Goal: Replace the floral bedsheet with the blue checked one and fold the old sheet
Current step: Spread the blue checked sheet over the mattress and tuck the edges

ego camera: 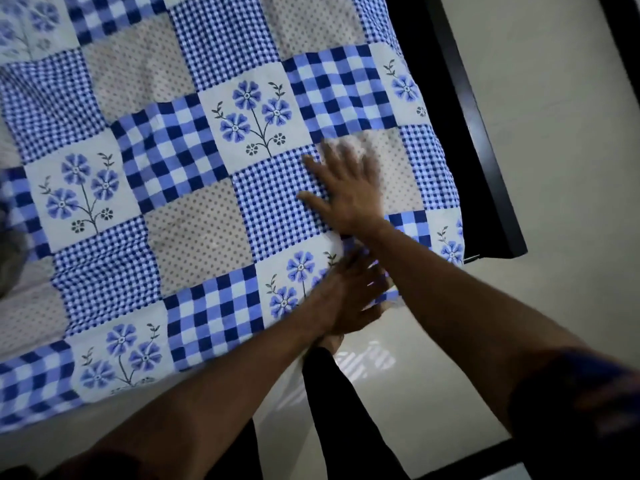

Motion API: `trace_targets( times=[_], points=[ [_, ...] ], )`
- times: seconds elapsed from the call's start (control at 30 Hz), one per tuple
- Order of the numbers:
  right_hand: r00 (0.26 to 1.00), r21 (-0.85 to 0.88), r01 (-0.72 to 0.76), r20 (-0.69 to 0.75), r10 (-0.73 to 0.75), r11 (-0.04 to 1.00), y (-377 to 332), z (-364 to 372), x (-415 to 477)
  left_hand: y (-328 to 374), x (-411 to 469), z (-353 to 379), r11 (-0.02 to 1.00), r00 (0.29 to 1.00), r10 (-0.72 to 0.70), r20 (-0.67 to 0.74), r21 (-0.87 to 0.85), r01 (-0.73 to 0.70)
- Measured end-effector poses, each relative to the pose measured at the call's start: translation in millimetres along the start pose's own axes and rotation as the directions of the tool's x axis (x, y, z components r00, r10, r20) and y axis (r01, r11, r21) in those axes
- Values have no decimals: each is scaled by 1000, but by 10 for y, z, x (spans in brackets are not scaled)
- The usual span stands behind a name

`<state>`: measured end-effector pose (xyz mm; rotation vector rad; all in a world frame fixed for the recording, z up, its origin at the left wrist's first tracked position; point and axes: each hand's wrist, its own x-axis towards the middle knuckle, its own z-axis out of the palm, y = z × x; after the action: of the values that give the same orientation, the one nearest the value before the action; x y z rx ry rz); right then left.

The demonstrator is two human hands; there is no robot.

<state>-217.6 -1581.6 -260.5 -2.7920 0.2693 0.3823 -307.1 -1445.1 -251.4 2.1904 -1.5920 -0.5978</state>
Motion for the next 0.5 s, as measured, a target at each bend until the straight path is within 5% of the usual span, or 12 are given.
trace_targets(
  times=[0.07, 0.13, 0.27, 0.37, 0.5],
  points=[
    [976, -13, -205, -75, 204, 979, 332, -49, -70, -155, -193, -123, 995, 999, -18, -46, 99, 22],
    [936, 36, -341, -83, 343, 939, 581, -131, -152, -496, -354, -323, 979, 967, -173, -190, 74, 190],
    [837, 215, -522, -54, 544, 825, 839, -245, -290, -1345, -635, -933, 731, 728, -606, -320, 138, 669],
    [803, 254, -556, -84, 590, 792, 796, -258, -294, -1782, -726, -1124, 575, 555, -758, -343, 52, 817],
    [787, 272, -491, -268, 555, 827, 459, -291, -228, -1642, -338, -1114, 523, 509, -818, -268, 21, 852]
  ],
)
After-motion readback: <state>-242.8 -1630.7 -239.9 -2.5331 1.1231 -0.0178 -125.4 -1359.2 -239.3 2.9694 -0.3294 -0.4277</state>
